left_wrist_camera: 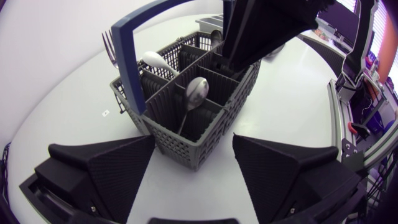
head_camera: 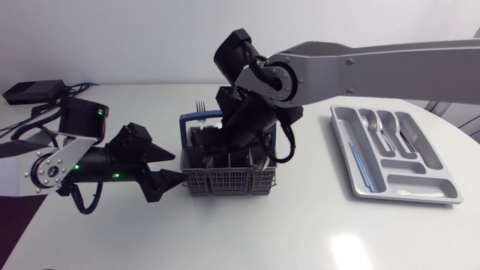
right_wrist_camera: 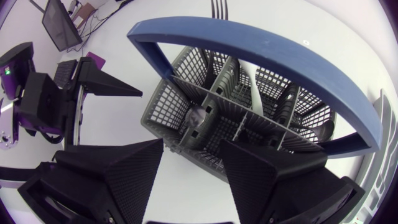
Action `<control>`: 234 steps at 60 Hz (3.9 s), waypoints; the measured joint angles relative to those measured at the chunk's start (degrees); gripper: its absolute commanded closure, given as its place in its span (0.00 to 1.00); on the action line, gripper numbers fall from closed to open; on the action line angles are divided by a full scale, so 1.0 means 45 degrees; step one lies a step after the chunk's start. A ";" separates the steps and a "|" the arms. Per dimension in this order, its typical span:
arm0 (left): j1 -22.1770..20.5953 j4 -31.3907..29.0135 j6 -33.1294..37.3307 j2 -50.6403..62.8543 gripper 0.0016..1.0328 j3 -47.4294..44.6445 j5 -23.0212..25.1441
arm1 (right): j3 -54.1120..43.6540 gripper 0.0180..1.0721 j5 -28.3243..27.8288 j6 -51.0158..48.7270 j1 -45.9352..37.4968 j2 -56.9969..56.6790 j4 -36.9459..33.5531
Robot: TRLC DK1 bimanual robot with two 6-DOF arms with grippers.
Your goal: Sort the cutlery from the basket into the organizer compartments.
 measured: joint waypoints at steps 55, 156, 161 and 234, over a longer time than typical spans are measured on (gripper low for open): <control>-0.0233 0.1209 -0.0248 -0.0024 0.17 -0.0325 -0.0617 | -0.0384 0.48 0.0495 0.2200 0.0233 0.0753 0.1588; 0.0010 0.1438 -0.0233 -0.0199 0.17 -0.0879 -0.0612 | -0.0214 0.86 0.0743 0.2739 0.0976 0.1428 0.2540; 0.0010 0.1443 -0.0233 -0.0199 0.17 -0.0879 -0.0612 | -0.0214 0.86 0.0588 0.2696 0.0986 0.1394 0.2531; 0.0520 0.1438 -0.0087 -0.0797 0.17 -0.1375 -0.0612 | 0.3036 0.73 -0.0947 -0.3842 0.1078 0.1938 -0.1141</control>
